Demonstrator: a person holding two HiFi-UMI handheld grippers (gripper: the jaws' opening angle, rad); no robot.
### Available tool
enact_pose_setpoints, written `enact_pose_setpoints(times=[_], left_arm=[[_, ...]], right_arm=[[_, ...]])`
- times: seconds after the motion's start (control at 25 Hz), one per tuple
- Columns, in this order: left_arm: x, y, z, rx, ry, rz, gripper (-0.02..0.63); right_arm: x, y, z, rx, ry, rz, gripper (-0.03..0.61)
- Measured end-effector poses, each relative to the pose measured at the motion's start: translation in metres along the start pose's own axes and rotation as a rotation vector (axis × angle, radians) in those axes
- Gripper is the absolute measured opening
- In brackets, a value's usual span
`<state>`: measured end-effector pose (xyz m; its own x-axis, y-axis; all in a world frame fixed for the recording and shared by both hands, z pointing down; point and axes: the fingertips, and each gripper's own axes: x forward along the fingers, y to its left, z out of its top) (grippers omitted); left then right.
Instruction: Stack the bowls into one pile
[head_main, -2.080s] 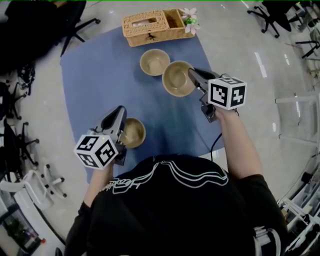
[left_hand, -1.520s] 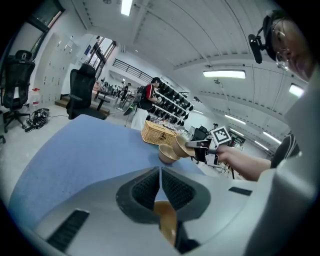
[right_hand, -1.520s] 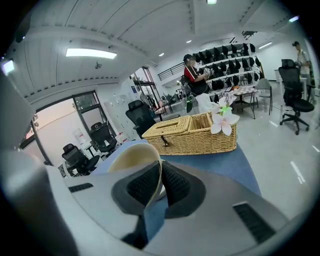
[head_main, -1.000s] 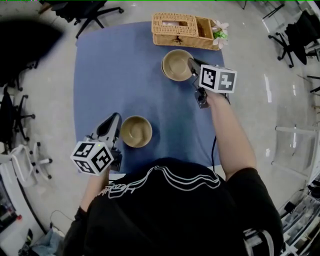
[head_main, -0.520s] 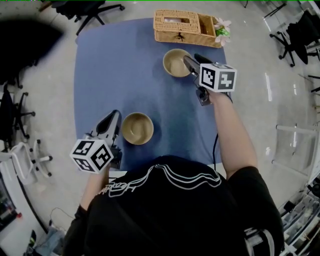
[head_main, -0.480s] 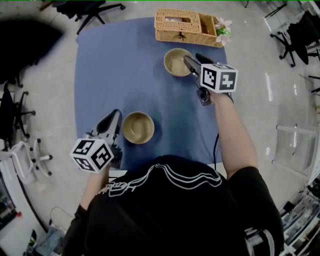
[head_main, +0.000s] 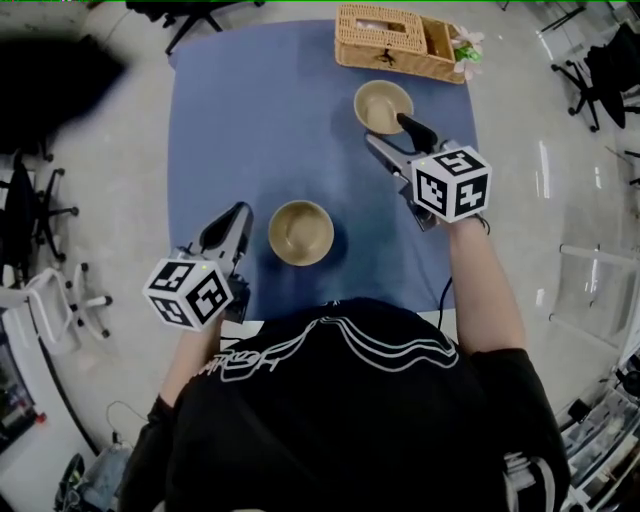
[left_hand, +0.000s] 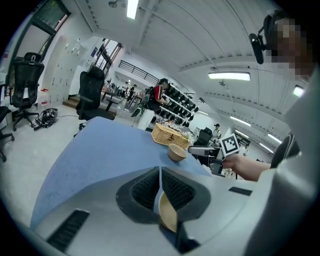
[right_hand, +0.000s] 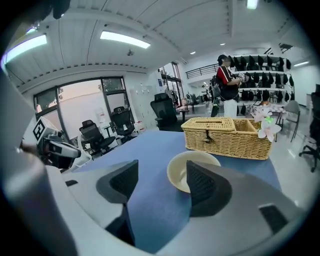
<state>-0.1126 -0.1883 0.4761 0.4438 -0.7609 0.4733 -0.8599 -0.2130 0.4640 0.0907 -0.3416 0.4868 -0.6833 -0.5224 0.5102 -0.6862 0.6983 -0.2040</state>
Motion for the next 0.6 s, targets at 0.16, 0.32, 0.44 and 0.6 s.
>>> enact_pose_setpoints(times=[0.16,0.32,0.44,0.6], left_arm=[[-0.015,0.002,0.009,0.014,-0.002,-0.028,0.034],[-0.031,0.011,0.013,0.015,0.004,-0.042,0.034],[-0.044,0.014,0.015,0.023,0.006,-0.058,0.034],[-0.063,0.021,0.016,0.037,-0.004,-0.076,0.034]], right_arm=[[-0.008,0.039,-0.005,-0.008,0.008,0.028,0.302],[-0.013,0.075,-0.018,0.025,0.036,0.060,0.302],[-0.018,0.099,-0.030,0.057,0.055,0.077,0.302],[-0.019,0.126,-0.045,0.072,0.086,0.083,0.301]])
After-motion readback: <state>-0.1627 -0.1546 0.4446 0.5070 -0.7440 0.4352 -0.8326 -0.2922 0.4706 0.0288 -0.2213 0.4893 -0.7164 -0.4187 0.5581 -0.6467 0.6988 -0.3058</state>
